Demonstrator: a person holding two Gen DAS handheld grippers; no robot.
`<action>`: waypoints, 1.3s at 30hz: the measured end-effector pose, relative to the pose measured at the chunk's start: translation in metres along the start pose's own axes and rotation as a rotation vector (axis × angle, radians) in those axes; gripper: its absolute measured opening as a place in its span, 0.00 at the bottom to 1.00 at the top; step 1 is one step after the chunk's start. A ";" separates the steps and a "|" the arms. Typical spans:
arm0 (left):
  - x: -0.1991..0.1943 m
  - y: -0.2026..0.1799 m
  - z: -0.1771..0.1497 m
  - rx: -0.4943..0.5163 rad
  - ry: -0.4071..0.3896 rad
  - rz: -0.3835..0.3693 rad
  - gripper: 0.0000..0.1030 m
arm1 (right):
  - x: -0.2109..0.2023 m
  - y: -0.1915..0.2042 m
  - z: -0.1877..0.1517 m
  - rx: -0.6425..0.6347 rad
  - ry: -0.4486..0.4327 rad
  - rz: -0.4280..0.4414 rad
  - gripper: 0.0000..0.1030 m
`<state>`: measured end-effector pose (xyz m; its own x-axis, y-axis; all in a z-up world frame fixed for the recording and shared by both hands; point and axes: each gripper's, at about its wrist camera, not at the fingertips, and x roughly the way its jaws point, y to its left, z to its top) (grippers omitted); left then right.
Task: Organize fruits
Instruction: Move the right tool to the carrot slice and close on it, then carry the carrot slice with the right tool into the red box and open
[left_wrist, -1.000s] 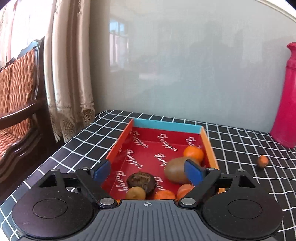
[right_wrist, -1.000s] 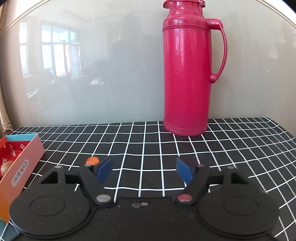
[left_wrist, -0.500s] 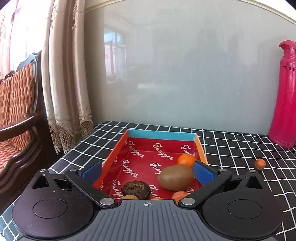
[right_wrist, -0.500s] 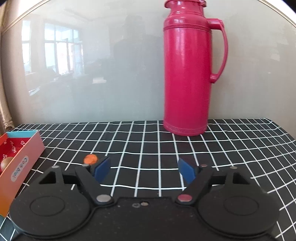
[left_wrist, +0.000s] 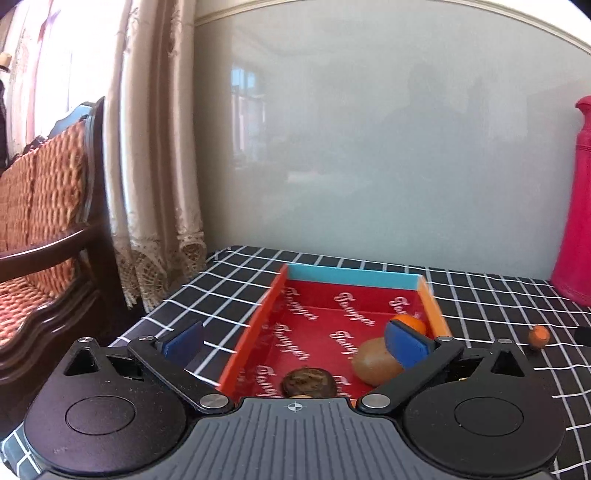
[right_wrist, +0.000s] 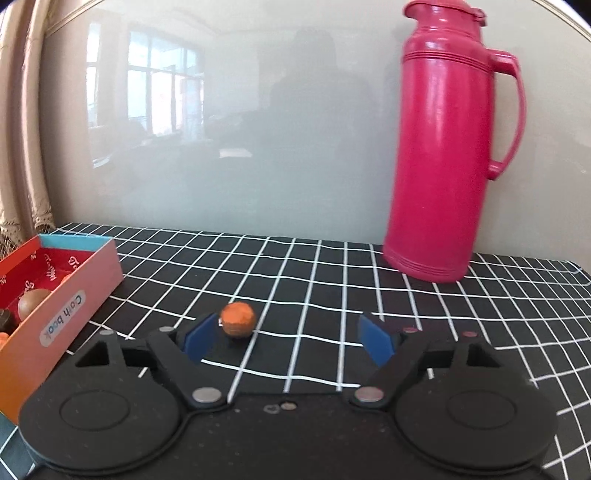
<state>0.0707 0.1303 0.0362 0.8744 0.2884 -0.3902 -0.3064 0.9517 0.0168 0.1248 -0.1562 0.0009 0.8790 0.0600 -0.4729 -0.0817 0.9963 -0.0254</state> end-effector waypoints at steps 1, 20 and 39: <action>0.001 0.004 0.000 -0.004 0.001 0.006 1.00 | 0.002 0.003 0.000 -0.005 0.002 0.001 0.80; 0.024 0.079 -0.009 -0.064 0.040 0.161 1.00 | 0.057 0.030 -0.002 -0.023 0.080 0.022 0.59; 0.025 0.105 -0.012 -0.097 0.064 0.184 1.00 | 0.056 0.049 0.014 -0.024 0.101 0.032 0.27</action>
<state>0.0552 0.2364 0.0169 0.7758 0.4460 -0.4463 -0.4958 0.8684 0.0060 0.1764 -0.1036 -0.0144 0.8238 0.0844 -0.5605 -0.1216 0.9921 -0.0293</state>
